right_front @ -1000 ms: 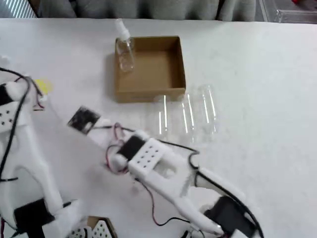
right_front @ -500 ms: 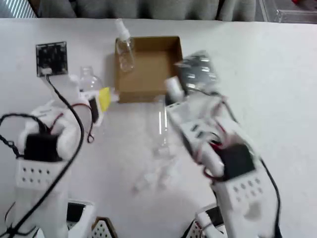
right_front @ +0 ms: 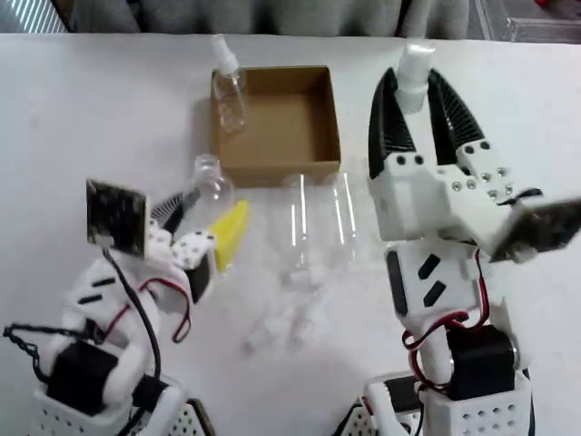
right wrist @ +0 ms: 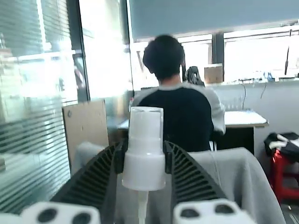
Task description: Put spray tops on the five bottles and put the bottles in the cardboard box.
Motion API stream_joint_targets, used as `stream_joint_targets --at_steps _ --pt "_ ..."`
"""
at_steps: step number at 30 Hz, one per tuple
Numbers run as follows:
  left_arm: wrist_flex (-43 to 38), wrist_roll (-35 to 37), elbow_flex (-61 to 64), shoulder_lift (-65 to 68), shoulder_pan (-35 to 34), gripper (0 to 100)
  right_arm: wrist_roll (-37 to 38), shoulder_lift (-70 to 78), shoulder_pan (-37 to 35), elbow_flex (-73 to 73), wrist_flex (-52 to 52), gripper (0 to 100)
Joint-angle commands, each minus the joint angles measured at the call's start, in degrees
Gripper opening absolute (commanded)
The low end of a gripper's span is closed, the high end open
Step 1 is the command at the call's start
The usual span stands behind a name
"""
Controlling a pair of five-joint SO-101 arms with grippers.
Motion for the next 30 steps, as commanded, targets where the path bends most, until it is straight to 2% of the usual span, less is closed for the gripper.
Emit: stream_joint_targets --at_steps 1,8,14,19,24,30 --pt "-4.57 -3.52 5.36 -9.54 3.56 3 -1.32 -0.66 -2.51 -2.2 -7.69 1.5" --pt "-7.38 -3.87 8.62 -12.97 3.56 3 -0.97 6.29 -15.87 -13.54 -8.4 1.5" --pt "-7.74 -3.96 9.32 -13.14 3.65 3 -0.97 17.89 -22.64 -28.04 -2.77 1.5" --pt "-13.54 -3.96 14.77 -13.23 3.65 3 -0.88 22.81 -28.09 -31.03 -2.68 1.5" --pt "-20.84 -4.04 20.92 -13.23 3.56 3 -0.88 25.89 -29.93 -30.95 -2.68 1.5" --pt "-21.1 -4.04 21.45 -13.23 3.56 3 -0.79 29.14 -29.49 -29.63 -3.38 1.5"
